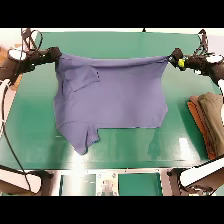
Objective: Fold the shirts.
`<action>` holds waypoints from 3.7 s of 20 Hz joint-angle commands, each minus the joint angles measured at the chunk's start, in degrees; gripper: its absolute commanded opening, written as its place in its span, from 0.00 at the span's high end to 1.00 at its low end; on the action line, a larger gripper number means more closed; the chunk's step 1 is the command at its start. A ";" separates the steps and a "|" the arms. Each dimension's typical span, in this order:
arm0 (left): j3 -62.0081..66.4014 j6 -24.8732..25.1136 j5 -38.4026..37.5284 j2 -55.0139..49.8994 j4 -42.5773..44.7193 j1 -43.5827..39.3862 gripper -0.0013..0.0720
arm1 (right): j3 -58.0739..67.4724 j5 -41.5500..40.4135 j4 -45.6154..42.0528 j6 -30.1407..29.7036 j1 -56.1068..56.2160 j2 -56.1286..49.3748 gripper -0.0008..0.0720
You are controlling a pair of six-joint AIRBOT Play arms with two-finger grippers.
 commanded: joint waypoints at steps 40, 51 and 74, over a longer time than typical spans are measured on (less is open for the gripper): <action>-60.33 -26.77 -35.47 43.50 16.04 0.52 0.04 | -67.38 16.92 -21.92 18.73 -8.28 51.58 0.28; -70.49 -28.83 -10.25 42.88 4.00 -9.68 0.82 | -72.83 -8.13 -4.98 16.85 2.54 45.48 0.26; -41.29 -30.42 -33.88 44.35 24.94 -9.68 0.95 | -48.83 21.14 -22.77 14.67 -8.81 45.00 0.96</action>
